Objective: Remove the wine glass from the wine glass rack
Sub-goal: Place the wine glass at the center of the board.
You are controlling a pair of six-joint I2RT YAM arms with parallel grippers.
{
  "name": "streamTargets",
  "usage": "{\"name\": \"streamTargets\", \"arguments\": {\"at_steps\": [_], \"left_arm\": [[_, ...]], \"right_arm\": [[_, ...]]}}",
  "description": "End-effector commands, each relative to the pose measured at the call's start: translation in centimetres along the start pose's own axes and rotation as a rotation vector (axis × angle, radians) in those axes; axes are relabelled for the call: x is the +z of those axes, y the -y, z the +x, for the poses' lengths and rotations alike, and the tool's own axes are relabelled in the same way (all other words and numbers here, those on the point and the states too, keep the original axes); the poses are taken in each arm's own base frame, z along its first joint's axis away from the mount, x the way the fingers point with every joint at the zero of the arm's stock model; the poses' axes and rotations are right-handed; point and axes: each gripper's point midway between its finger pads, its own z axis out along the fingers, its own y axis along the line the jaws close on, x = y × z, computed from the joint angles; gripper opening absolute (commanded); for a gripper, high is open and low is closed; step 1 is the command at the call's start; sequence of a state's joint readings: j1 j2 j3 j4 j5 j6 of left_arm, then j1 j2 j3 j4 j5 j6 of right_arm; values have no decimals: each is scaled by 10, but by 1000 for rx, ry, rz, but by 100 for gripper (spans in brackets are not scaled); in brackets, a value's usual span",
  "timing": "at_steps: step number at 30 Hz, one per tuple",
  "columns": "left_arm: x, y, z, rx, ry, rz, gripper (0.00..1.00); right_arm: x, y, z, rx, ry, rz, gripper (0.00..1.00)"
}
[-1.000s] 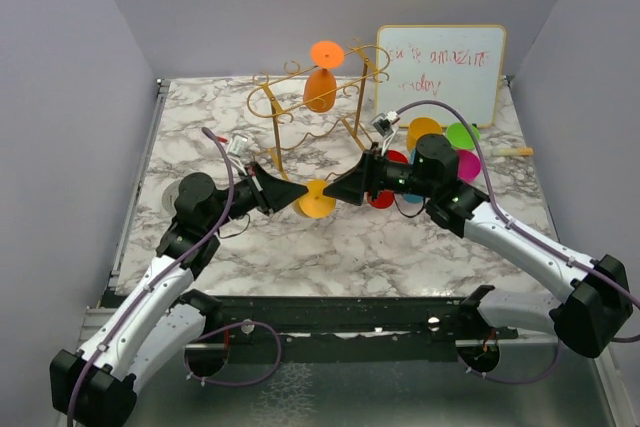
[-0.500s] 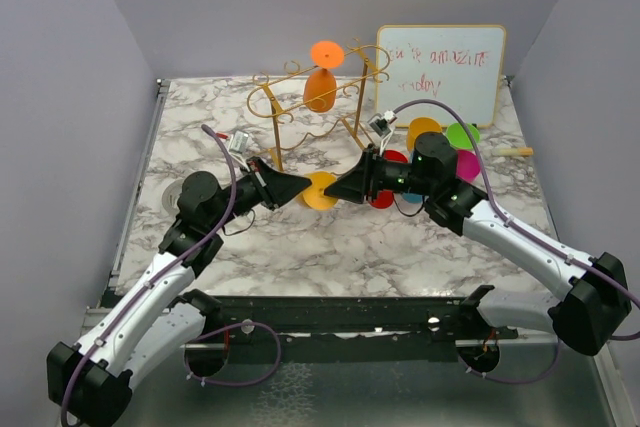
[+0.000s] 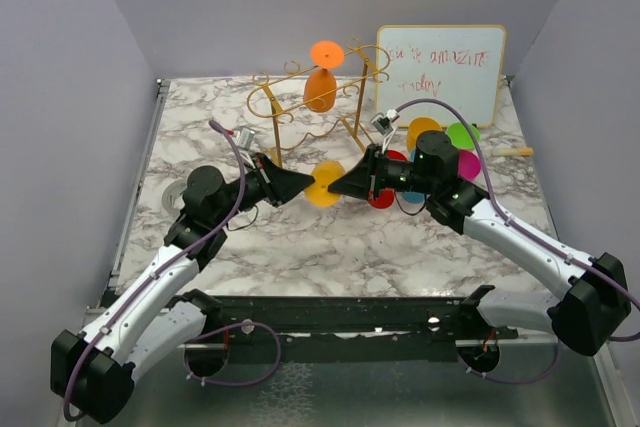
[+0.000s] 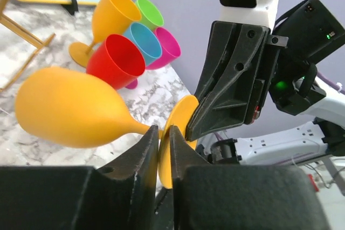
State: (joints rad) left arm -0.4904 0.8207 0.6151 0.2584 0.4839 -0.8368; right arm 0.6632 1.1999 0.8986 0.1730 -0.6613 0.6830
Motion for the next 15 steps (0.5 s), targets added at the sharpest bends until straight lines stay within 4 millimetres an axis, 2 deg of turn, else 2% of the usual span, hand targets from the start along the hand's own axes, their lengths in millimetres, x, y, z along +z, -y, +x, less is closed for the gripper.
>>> {"name": "streamTargets", "arguments": {"at_steps": [1,3,7,10,12,15], "left_arm": [[4,12,13,121,-131,76,19],[3,7,18,174,-203,54,22],[-5,13,32,240,-337,95,25],[-12,13,32,299,-362,92,25],[-16,15,32,330,-372,93,24],[-26,22,38,385,-427,142,16]], "right_arm": [[1,-11,-6,-51,16,-20,1],[-1,-11,-7,-51,29,-14,1],[-2,-10,-7,-54,33,-6,1],[-2,-12,-8,-59,36,-12,1],[-3,-13,-8,-62,36,-19,0],[-5,-17,-7,-81,35,-39,0]]}}
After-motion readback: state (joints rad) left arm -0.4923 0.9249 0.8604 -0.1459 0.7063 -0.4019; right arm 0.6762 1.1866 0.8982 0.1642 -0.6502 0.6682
